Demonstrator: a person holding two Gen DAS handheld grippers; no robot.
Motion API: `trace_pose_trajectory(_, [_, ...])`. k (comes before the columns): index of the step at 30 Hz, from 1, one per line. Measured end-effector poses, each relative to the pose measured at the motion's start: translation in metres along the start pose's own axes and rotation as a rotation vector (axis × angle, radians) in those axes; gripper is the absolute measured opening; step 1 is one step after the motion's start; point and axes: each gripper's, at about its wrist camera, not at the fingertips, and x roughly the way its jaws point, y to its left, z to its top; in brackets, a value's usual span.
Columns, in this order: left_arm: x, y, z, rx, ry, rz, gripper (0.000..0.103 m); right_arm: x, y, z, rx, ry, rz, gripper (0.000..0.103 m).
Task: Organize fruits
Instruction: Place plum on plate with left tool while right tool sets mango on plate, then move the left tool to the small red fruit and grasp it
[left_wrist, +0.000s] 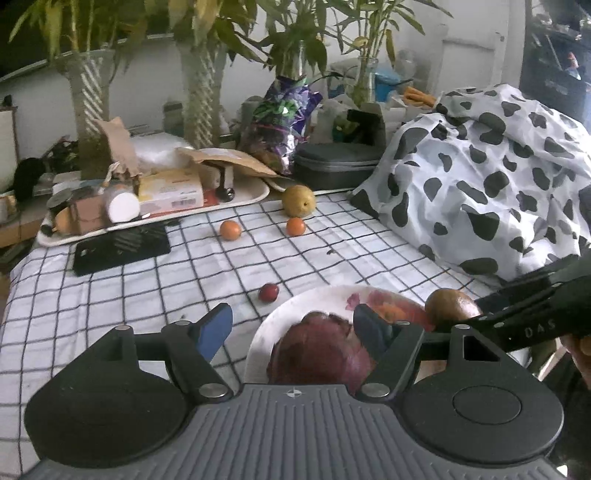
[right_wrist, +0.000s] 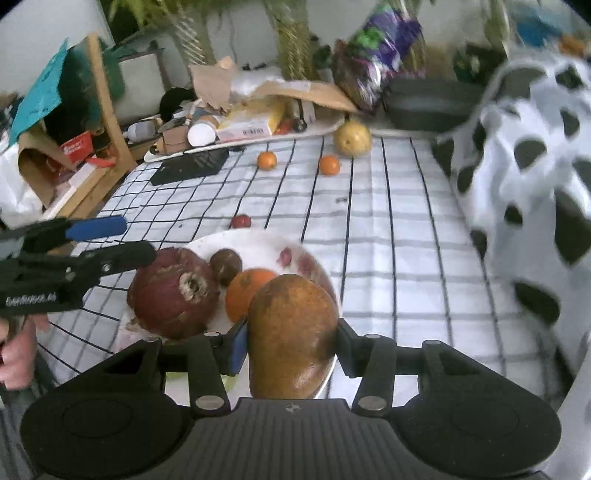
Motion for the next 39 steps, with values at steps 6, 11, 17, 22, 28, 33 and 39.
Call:
trace_pose_trajectory(6, [-0.014,-0.001,-0.012,-0.012,0.016,0.024,0.071,0.003,-0.003,-0.011,0.154,0.041,0.033,0.051])
trace_pose_trajectory(11, [-0.025,-0.007,-0.020,-0.015,0.023,0.036,0.071,-0.002,0.000,-0.014,0.190,-0.001,0.060,0.090])
trace_pose_trajectory(17, [-0.038,-0.018,-0.033,0.000,0.055,0.056,0.071,-0.017,0.010,-0.023,0.149,-0.043,-0.025,0.102])
trace_pose_trajectory(22, [-0.045,-0.025,-0.041,0.008,0.084,0.076,0.071,-0.024,0.027,-0.036,0.051,-0.046,-0.107,0.103])
trace_pose_trajectory(28, [-0.045,-0.028,-0.043,0.008,0.101,0.090,0.071,-0.023,0.047,-0.047,-0.084,-0.031,-0.168,0.103])
trace_pose_trajectory(33, [-0.044,-0.028,-0.044,0.006,0.104,0.088,0.071,-0.020,0.054,-0.050,-0.139,-0.027,-0.190,0.103])
trace_pose_trajectory(39, [-0.043,-0.028,-0.044,0.005,0.101,0.085,0.071,-0.020,0.053,-0.049,-0.134,-0.033,-0.207,0.103])
